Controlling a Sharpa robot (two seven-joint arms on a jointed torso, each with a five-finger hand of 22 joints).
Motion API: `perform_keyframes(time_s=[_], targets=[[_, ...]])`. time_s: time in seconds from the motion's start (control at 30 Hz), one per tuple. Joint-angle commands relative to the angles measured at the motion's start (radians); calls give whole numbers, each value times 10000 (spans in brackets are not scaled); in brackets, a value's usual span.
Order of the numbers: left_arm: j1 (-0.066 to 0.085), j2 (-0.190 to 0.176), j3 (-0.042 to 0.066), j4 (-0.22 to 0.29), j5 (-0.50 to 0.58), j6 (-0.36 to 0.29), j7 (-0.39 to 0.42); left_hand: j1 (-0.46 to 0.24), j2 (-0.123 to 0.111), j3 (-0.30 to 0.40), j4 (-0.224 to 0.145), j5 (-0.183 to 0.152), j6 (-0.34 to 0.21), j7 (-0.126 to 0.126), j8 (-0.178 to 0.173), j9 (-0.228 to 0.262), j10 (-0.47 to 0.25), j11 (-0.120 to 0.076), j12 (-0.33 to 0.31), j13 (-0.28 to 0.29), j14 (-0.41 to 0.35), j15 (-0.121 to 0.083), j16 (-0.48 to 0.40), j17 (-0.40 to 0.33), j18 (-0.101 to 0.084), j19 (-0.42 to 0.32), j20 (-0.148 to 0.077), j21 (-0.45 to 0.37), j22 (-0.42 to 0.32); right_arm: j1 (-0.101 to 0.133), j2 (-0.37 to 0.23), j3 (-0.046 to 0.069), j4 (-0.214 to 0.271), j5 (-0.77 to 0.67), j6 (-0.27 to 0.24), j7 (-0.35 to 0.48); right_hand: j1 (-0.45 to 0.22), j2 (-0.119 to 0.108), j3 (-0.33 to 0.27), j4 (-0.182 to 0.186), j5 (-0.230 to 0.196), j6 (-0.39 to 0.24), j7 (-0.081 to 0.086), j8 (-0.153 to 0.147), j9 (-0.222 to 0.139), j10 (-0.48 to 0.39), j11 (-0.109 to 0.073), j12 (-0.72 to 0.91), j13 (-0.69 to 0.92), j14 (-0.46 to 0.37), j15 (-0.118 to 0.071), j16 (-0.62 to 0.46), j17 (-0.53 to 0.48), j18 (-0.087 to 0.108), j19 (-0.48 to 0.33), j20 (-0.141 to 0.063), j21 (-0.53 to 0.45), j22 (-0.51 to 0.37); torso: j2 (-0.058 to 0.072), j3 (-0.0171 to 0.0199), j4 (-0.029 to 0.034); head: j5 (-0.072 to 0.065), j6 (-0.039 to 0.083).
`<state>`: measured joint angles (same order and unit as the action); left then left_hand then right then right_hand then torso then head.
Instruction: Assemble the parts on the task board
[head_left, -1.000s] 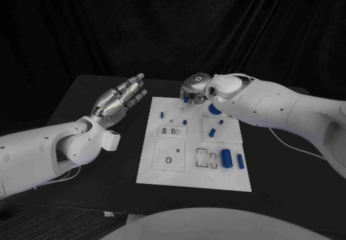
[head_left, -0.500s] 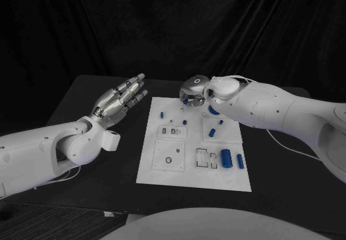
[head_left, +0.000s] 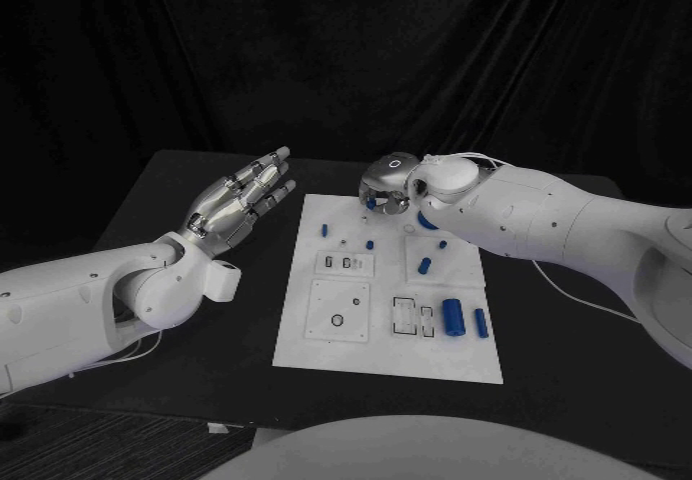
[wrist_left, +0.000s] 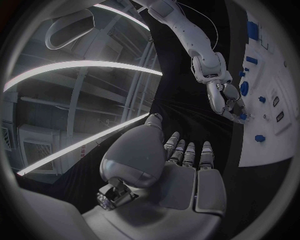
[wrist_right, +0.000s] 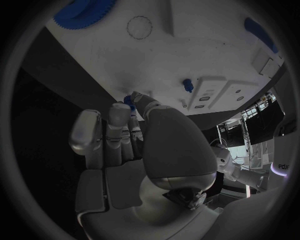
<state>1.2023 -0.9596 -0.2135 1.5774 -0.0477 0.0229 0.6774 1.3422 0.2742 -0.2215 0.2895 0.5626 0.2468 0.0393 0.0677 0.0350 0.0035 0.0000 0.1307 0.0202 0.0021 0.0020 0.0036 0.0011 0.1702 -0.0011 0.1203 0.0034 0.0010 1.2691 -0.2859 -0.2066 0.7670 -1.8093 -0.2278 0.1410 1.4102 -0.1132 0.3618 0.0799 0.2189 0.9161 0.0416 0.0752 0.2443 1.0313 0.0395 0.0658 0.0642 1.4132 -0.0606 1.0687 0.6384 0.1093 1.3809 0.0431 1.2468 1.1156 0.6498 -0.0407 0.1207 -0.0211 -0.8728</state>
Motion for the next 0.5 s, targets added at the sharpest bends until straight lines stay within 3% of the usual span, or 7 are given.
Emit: perform_keyframes(time_s=[0.03,0.1,0.13,0.17,0.2,0.23,0.5], targets=[[24,19,10,4,-18,143,286,82,-8,73,14,63,69,32,45,11,-13,87,51,4,-21,70,-36,-11,94,11,50,-34,-10,-24,-8,3,-12,-32,62,-284,-21,-92,29,-15,-62,-291,-137,-120,-90,-239,28,-35,6,-81,-6,-62,-19,-74,-47,30,-66,8,-3,-2,-3,10,2],[24,19,10,-3,-18,148,277,82,-8,73,14,63,69,32,45,11,-13,87,51,4,-21,70,-36,-11,94,11,50,-34,-10,-24,-9,3,-13,-32,7,-302,-18,-101,-41,-64,-71,-1101,-299,-141,-324,-815,48,-47,-14,-123,11,-90,-36,-66,-84,55,-96,4,-3,-3,-6,11,2],[24,20,10,-7,-18,154,271,82,-8,73,14,63,69,32,45,11,-13,87,51,4,-21,70,-36,-11,94,11,50,-34,-10,-24,-9,3,-13,-32,-23,-309,-3,-57,-151,-131,-73,-1499,-467,-136,-483,-1191,41,-43,-10,-162,14,-119,-59,-59,-114,69,-120,11,-4,-4,-10,17,2],[24,21,10,-11,-18,158,266,82,-8,73,14,63,69,32,45,11,-13,87,51,4,-21,70,-36,-11,94,11,50,-34,-10,-24,-8,3,-13,-32,-47,-315,9,-22,-227,-172,-75,-2340,-617,-164,-731,-1568,36,-37,-11,-187,5,-140,-77,-54,-138,76,-148,-2,-6,-1,-10,22,2],[24,22,10,-15,-18,164,260,82,-8,73,14,63,69,32,45,11,-13,87,51,4,-21,70,-36,-11,94,11,50,-34,-10,-24,-8,3,-12,-32,-70,-322,13,-21,-268,-195,-77,-2553,-653,-182,-803,-1655,31,-46,-13,-193,13,-143,-76,-49,-146,70,-157,-3,-6,-1,-11,22,2],[23,24,10,-20,-18,171,253,84,-2,77,15,66,91,43,54,14,-10,99,60,5,-21,78,-36,-11,95,11,59,-34,-10,-25,-7,3,-11,-32,-85,-329,24,40,-404,-259,-78,-3209,-791,-210,-1032,-2018,30,-48,-14,-240,17,-192,-128,-39,-180,74,-199,-18,-6,0,-11,22,2],[22,30,10,-47,-18,229,182,84,3,81,17,66,113,52,63,17,-8,110,68,6,-21,84,-36,-11,96,11,65,-34,-10,-23,-46,3,25,-32,-289,-381,-11,134,-538,-278,-91,-3523,-815,-224,-1174,-2182,58,-45,-6,-263,36,-198,-115,-38,-198,86,-221,-5,-6,2,-17,45,2]])
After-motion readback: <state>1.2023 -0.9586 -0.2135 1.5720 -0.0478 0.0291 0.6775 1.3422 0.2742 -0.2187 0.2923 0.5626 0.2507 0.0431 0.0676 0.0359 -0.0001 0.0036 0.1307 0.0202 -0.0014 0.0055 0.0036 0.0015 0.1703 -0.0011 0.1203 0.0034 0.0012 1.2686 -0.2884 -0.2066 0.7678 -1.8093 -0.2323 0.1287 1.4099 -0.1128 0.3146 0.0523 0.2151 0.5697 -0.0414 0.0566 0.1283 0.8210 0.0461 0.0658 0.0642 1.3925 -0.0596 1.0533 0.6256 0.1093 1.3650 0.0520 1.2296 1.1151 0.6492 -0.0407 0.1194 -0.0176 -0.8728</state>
